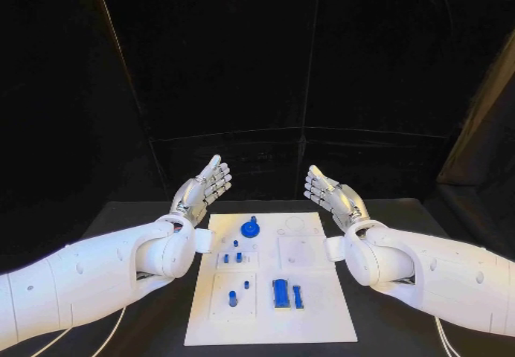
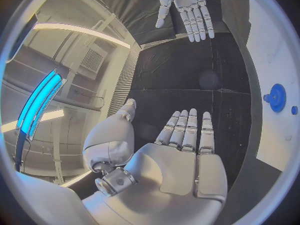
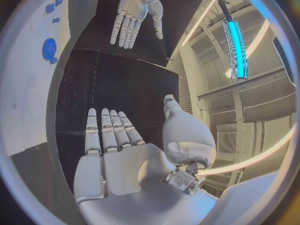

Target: Assemble the parts on the task board

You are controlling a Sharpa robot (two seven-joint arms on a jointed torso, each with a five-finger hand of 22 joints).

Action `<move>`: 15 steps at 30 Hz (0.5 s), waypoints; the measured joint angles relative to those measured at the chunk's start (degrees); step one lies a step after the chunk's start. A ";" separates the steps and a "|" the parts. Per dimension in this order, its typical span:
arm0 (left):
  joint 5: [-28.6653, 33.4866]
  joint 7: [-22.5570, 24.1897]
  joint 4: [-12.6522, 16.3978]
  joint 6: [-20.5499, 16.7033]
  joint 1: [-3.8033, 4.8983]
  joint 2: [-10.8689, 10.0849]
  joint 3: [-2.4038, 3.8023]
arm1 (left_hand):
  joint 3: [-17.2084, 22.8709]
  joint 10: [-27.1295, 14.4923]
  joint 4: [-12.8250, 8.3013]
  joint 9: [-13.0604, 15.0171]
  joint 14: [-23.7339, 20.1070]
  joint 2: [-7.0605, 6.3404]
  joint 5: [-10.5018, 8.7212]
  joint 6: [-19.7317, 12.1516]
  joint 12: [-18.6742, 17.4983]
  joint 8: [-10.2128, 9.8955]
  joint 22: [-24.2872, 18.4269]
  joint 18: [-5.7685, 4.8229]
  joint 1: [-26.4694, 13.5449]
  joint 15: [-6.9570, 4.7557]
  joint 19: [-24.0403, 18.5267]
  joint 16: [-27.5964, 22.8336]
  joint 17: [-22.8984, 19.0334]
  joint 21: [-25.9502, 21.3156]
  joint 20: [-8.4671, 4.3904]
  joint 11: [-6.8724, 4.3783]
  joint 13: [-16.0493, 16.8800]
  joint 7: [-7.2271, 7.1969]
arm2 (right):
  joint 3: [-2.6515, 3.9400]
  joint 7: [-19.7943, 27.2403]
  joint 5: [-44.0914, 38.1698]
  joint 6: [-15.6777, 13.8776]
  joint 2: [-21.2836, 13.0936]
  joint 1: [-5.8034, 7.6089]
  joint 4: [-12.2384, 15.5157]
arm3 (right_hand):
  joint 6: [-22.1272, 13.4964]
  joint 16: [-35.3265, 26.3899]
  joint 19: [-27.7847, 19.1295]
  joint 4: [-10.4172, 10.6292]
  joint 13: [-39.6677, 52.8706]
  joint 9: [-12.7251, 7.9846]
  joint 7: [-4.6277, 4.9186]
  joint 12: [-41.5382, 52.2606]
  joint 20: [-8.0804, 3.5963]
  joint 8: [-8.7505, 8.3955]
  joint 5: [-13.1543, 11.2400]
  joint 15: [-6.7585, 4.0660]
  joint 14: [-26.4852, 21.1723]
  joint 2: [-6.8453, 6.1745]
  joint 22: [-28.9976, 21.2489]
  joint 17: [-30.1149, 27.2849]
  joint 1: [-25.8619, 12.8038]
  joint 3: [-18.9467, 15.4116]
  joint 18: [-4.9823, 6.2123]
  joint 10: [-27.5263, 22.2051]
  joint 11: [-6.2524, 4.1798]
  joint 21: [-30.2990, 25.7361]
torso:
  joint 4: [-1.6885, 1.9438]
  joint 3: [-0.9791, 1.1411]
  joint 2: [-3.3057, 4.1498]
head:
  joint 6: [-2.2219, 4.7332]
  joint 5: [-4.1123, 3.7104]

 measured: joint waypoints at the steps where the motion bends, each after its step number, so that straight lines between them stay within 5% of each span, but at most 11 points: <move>1: -0.18 -0.14 0.89 -1.49 -0.51 -0.13 0.35 | -0.35 -0.93 -0.01 0.00 -0.86 0.01 0.00 -0.90 0.00 0.00 -0.27 -0.57 -1.16 -0.16 -0.72 -0.27 -0.02 -0.01 -0.24 -0.25 -0.02 -0.52 | 0.13 0.23 0.65 -0.95 -0.14 -0.16 0.58 | -0.76 0.00 -0.95 -0.01 -0.02 -0.10 -0.71 0.00 -0.53 0.00 -0.58 -0.06 -1.07 -0.02 -0.32 -0.01 -1.37 0.01 -0.51 -1.05 -0.24 -0.17 | -0.03 0.05 -0.12 | 0.03 0.03; 3: -0.61 -0.44 2.69 -4.83 -1.49 -0.45 1.09 | -0.93 -2.75 0.05 0.00 -2.57 0.02 0.00 -2.64 0.00 -0.02 -0.80 -1.35 -3.42 -0.34 -2.08 -1.17 -0.02 -0.37 -0.85 -0.64 -0.04 -1.40 | 0.31 0.71 1.92 -2.79 -0.37 -0.41 1.49 | -2.52 -0.22 -2.48 -0.01 -0.04 -0.26 -1.64 0.00 -1.88 0.00 -1.63 -0.16 -3.00 -0.04 -0.93 -0.01 -3.93 0.01 -1.08 -2.85 -0.57 -0.27 | -0.07 0.12 -0.23 | 0.04 0.05; 5: -0.96 -0.68 3.94 -7.51 -2.16 -0.67 1.63 | -1.62 -4.73 0.13 -0.03 -4.44 0.02 -0.18 -4.57 0.00 -0.23 -1.39 -3.10 -5.88 -0.52 -3.55 -2.59 -0.08 -0.37 -2.32 -0.99 -0.07 -2.13 | 0.41 1.04 2.81 -4.09 -0.48 -0.53 1.94 | -4.37 -0.22 -4.46 0.13 -0.06 -0.38 -2.50 0.00 -2.83 -0.17 -2.54 -0.27 -5.10 -0.08 -1.59 -0.02 -6.72 0.15 -2.96 -4.86 -0.81 -0.67 | -0.09 0.16 -0.31 | 0.04 0.06; 7: -1.31 -0.91 5.06 -10.20 -2.77 -0.89 2.08 | -2.11 -6.19 0.11 -0.05 -5.78 0.04 -0.23 -5.93 0.00 -0.23 -2.26 -3.12 -7.67 -0.62 -4.62 -3.46 -0.11 -0.67 -3.38 -1.15 -0.09 -2.52 | 0.41 1.34 3.54 -5.12 -0.50 -0.55 2.07 | -5.75 -0.22 -5.87 0.02 -0.08 -0.44 -3.06 0.00 -3.52 -0.21 -3.07 -0.32 -6.73 -0.08 -2.10 -0.02 -8.87 0.30 -3.14 -6.43 -1.07 -0.67 | -0.09 0.19 -0.36 | 0.04 0.07; 15: -2.15 -1.53 6.40 -15.95 -3.46 -1.11 2.54 | -5.41 -11.33 0.12 -0.08 -10.58 0.05 -0.23 -10.86 -0.20 -0.23 -5.73 -4.94 -14.00 -0.90 -8.43 -5.21 -0.11 -0.68 -5.49 -1.50 -0.09 -3.38 | 0.42 1.93 4.96 -6.92 -0.52 -0.55 2.09 | -10.64 -0.22 -10.87 0.01 -0.08 -0.57 -4.11 -0.21 -4.92 -0.21 -3.96 -0.39 -12.43 -0.13 -5.58 -0.08 -16.38 0.30 -4.92 -11.84 -1.41 -0.93 | -0.12 0.23 -0.42 | 0.04 0.07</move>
